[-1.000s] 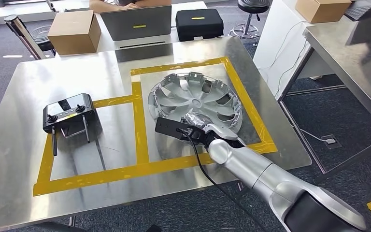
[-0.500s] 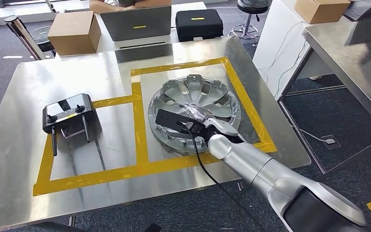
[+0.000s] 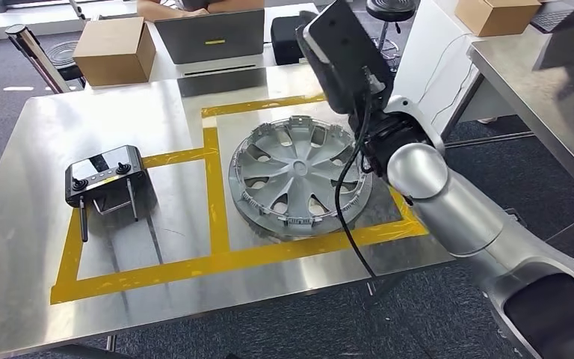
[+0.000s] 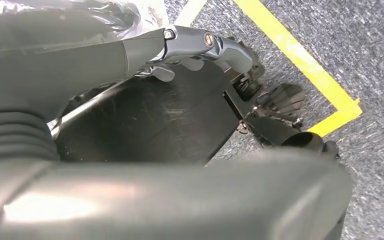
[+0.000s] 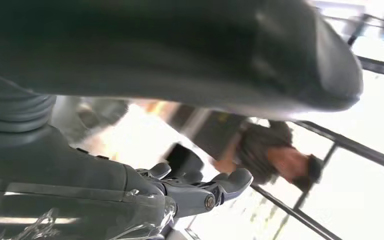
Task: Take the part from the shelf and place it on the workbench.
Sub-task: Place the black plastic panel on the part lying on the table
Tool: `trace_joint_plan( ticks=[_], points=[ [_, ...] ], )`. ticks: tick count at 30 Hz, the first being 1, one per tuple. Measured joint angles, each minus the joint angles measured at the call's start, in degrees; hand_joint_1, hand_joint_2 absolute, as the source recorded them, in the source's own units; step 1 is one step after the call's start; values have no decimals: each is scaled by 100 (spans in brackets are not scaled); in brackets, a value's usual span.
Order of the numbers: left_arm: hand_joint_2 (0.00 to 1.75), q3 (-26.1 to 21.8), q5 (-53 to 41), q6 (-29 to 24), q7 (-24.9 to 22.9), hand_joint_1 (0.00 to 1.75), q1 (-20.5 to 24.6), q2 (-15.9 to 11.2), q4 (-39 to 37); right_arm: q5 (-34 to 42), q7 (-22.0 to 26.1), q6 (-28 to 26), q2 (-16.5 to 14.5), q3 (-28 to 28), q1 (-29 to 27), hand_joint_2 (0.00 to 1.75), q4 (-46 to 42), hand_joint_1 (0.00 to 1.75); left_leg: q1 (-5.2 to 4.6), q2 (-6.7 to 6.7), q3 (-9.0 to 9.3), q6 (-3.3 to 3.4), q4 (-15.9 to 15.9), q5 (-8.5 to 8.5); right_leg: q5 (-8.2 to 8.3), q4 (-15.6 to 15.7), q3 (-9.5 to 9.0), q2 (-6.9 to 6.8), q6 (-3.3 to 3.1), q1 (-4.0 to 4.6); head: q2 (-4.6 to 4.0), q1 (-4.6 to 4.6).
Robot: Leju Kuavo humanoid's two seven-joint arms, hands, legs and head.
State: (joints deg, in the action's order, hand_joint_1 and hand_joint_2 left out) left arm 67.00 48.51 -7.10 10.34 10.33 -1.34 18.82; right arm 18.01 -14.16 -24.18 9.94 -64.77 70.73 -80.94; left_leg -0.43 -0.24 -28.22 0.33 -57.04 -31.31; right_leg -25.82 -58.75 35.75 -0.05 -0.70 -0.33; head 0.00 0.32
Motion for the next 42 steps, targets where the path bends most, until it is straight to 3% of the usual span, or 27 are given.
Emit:
trace_joint_plan(
  ticks=[2,5,8,10,16,27,31,33,36,37,38,39,41,42],
  points=[
    [0,-43,65,-38,117,0,-39,-4,-5,-300,31,-354,267,222,84,0,-780,0,0,0,2,1,0,-1,0,4,-2,0,0,1,0,-1],
    [0,-108,193,-156,329,0,-122,9,-13,-1569,-78,-651,683,509,-168,0,-2039,0,3,0,12,4,2,-7,-2,14,-15,1,3,5,0,-3],
    [0,-126,209,-219,430,0,-173,23,-16,-2882,-44,-656,982,633,-973,0,-3213,0,9,9,31,6,7,-19,-5,23,-37,11,5,9,0,-3],
    [0,-128,187,-229,441,0,-183,27,-17,-3254,183,-654,1113,636,-1563,0,-3812,0,9,15,32,7,9,-23,-6,24,-41,15,7,8,0,-5],
    [0,-132,205,-252,449,0,-186,28,-17,-2673,768,-689,1407,678,-2532,0,-4773,0,9,19,33,8,9,-21,-2,26,-48,16,7,6,0,-8],
    [0,-142,354,-405,438,0,-178,64,-17,-2203,913,-621,1677,964,-3010,0,-5286,0,9,20,35,12,9,-18,0,26,-52,15,8,5,0,-8],
    [0,-148,400,-437,406,0,-182,65,-17,-2200,923,-571,1704,1028,-3065,0,-5351,0,-5,23,76,111,97,96,79,133,-88,17,98,-36,0,-30],
    [0,-151,410,-439,396,0,-185,67,-19,-2199,933,-554,1719,1065,-3078,0,-5376,0,34,38,157,159,299,239,-58,24,-45,22,140,-35,0,-31],
    [0,-156,420,-440,391,0,-198,68,-20,-2196,940,-548,1755,1082,-3123,0,-5389,0,81,50,164,167,369,300,-557,-931,334,22,231,-85,0,17],
    [0,-159,424,-440,391,0,-201,68,-20,-2190,944,-548,1764,1084,-3148,0,-5389,0,97,52,157,156,357,299,-615,-1198,432,20,271,-114,0,27],
    [0,-162,428,-440,392,0,-204,68,-20,-2184,949,-548,1771,1085,-3169,0,-5389,0,118,52,151,135,338,292,-565,-1275,446,16,316,-148,0,31],
    [0,-167,431,-440,396,0,-204,68,-21,-2172,957,-548,1777,1088,-3184,0,-5389,0,148,51,142,103,304,276,-420,-1133,359,10,364,-186,0,31],
    [0,-180,437,-439,410,0,-194,62,-23,-2131,977,-547,1783,1094,-3197,0,-5389,0,200,43,92,-11,179,207,-121,-447,-16,-16,469,-248,0,42],
    [0,-187,446,-438,416,0,-185,61,-25,-2105,987,-541,1785,1099,-3207,0,-5389,0,212,37,42,-73,102,169,-45,-204,-142,-14,469,-254,0,65]
  ],
)
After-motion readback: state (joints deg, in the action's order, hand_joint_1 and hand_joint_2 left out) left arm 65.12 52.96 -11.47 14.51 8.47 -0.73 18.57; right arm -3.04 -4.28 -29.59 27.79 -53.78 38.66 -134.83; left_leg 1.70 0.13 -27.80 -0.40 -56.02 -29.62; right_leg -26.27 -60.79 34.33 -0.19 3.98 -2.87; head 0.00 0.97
